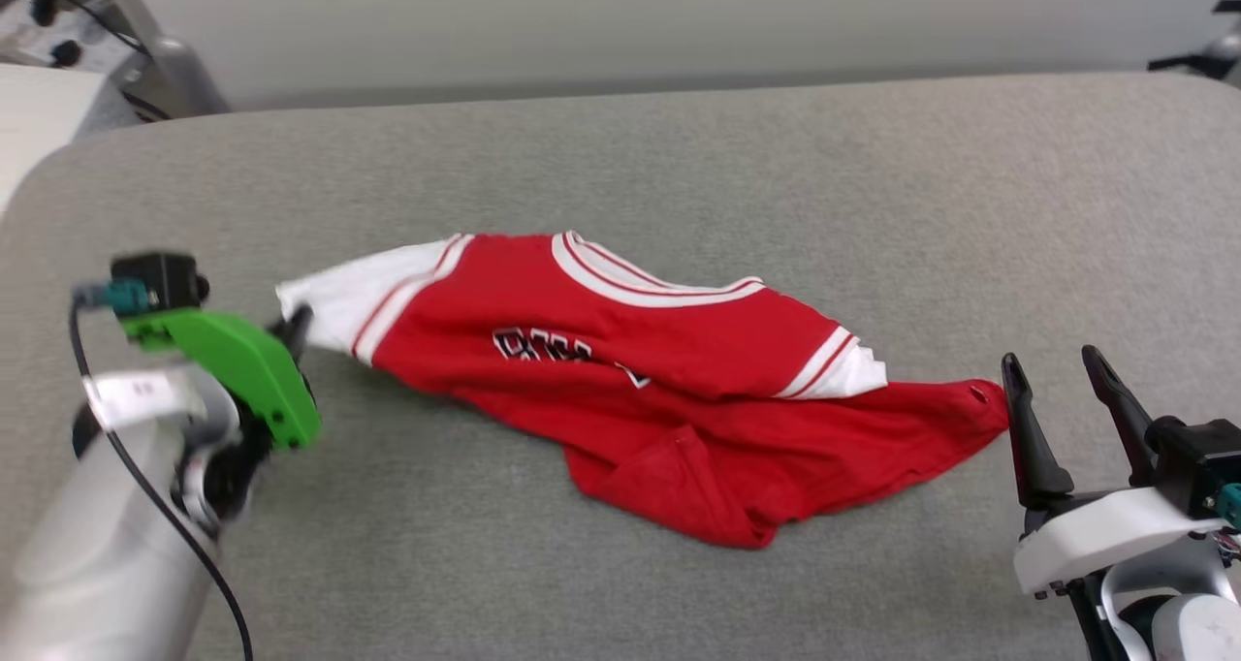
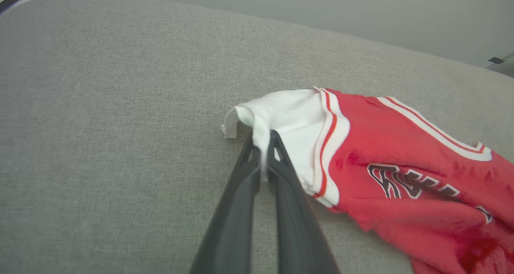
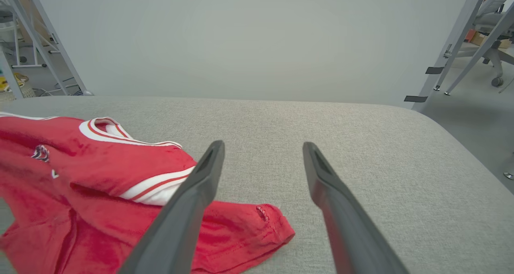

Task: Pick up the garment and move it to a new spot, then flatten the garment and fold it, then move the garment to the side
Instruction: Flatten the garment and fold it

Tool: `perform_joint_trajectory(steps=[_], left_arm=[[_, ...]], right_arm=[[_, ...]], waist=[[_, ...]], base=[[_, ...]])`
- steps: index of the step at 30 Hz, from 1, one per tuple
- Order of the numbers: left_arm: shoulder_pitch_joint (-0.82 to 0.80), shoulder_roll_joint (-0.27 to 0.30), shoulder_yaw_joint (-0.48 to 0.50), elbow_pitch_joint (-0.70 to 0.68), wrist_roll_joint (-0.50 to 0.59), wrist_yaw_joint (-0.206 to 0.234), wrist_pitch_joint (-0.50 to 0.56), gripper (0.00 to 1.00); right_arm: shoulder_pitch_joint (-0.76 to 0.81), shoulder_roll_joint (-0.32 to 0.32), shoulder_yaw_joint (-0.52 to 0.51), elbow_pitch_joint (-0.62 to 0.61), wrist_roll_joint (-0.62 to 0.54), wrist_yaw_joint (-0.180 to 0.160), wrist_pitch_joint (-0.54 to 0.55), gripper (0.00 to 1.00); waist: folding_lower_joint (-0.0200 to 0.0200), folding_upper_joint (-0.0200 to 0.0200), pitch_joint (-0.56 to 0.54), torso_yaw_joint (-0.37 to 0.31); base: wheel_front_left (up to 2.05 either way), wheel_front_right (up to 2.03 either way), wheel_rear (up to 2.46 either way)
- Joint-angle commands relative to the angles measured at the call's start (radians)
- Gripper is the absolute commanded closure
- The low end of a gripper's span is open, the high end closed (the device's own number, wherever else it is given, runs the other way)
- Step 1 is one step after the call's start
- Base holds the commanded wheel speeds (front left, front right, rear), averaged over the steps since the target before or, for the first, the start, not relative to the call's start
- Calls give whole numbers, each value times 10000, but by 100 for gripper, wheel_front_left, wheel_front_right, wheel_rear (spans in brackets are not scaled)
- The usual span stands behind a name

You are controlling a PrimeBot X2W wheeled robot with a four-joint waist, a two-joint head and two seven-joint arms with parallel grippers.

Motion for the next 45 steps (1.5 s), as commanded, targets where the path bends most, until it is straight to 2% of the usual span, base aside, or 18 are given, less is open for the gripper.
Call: perform_joint_trajectory(steps=[1, 2, 3, 8, 10, 13, 17, 22, 27, 32, 34, 40, 45], left_arm=[[586, -17, -25, -231, -97, 200, -101, 100], [862, -47, -59, -364, -100, 298, -138, 80], [1183, -61, -121, -508, -49, 429, -213, 0], [2036, -79, -422, -1041, 364, 703, -783, 0], [2139, -162, -355, -1429, 437, 656, -1319, 0], [2176, 1, -524, -2239, 1158, 491, -2426, 0], [2503, 67, -590, -3341, 1995, 622, -3753, 0], [3503, -245, -263, -4780, 2778, 1131, -4162, 0], [4968, -985, 495, -6507, 4107, 1549, -4181, 0], [5844, -1457, 894, -6871, 4699, 1308, -4183, 0], [5880, -1583, 1045, -6892, 4889, 1150, -4183, 0], [5659, -1939, 1347, -6704, 5323, 664, -4184, 0], [5528, -2201, 1464, -6425, 5548, 339, -4184, 0]], right_arm=[[165, -54, -44, -66, -8, -7, 56, 0], [208, -58, -57, -76, 0, -7, 77, 0], [259, -62, -64, -89, 12, -7, 106, 0], [374, -95, -65, -126, 43, -7, 246, 0], [411, -141, -99, -159, 50, -7, 294, 0], [476, -230, -176, -238, 58, -7, 378, 0], [622, -307, -266, -286, 87, -7, 514, 0], [925, -331, -280, -263, 145, -7, 770, 0], [1242, -185, -420, -235, 189, -7, 950, 0], [1418, -246, -513, -222, 159, -7, 1392, 0], [1396, -546, -415, -188, -15, -7, 1861, 0], [643, -1186, -172, 352, 225, -7, 4196, 0], [-192, -1635, -99, 1477, 575, -7, 5223, 0]], waist=[[0, 0, -580, 607], [0, 0, -618, 653], [0, 0, -658, 704], [0, 0, -768, 884], [0, 0, -844, 987], [0, 0, -985, 1140], [0, 0, -1246, 1324], [0, 0, -1524, 1444], [0, 0, -1595, 1476], [0, 0, -1512, 1556], [0, 0, -1433, 1602], [0, 0, -1089, 1733], [0, 0, -809, 1980]], base=[[0, 0, 0], [0, 0, 0], [0, 0, 0], [0, 0, 0], [0, 0, 0], [0, 0, 0], [0, 0, 0], [0, 0, 0], [0, 0, 0], [0, 0, 0], [0, 0, 0], [0, 0, 0], [0, 0, 0]])
